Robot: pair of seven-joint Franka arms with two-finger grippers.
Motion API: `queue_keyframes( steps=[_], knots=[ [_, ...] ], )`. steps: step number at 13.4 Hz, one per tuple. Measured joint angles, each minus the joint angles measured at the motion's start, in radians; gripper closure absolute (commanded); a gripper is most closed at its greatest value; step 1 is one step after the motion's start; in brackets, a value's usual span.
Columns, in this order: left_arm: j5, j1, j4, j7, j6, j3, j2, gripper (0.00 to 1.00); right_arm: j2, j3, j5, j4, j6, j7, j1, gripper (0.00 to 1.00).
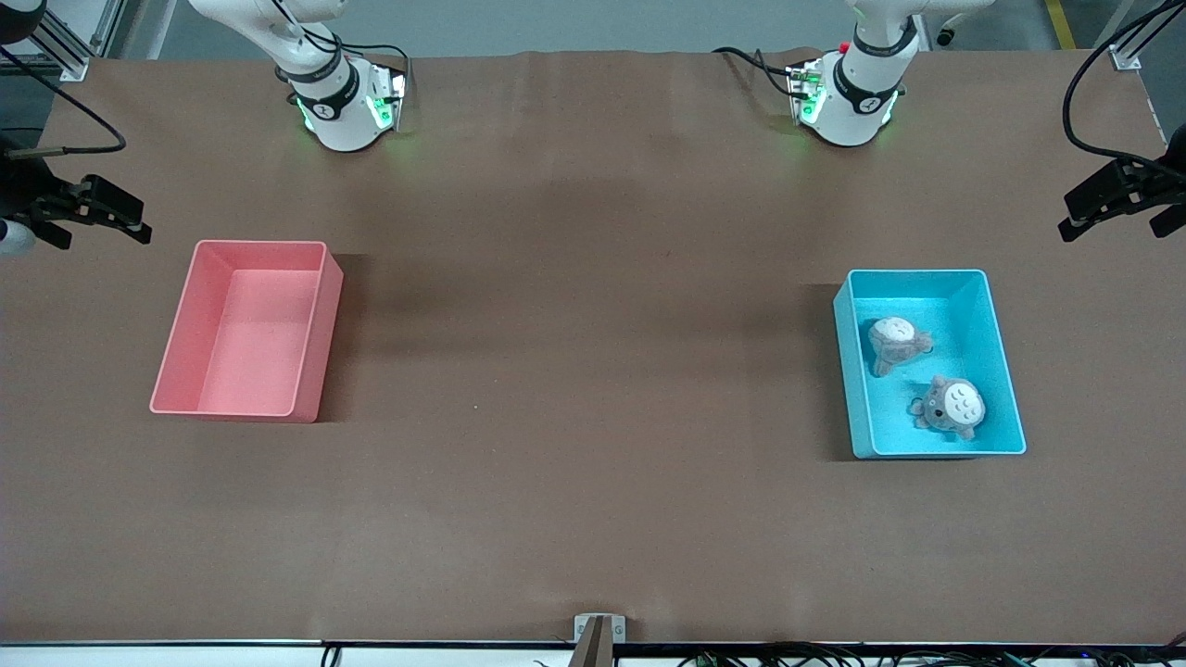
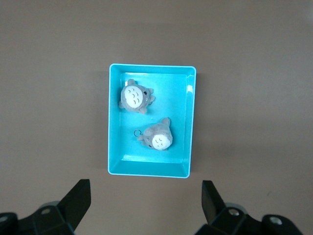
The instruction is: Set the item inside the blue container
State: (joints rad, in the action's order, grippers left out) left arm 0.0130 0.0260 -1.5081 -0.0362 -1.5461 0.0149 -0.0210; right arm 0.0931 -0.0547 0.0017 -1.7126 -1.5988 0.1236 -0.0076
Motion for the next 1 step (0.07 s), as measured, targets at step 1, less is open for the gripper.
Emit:
queue_keyframes(
  steps=[1],
  knots=[
    [0.0, 0.0, 0.0, 0.0, 0.0, 0.0, 0.001, 0.0, 0.0, 0.0, 0.0, 0.0, 0.0, 0.001, 0.0, 0.0]
  ],
)
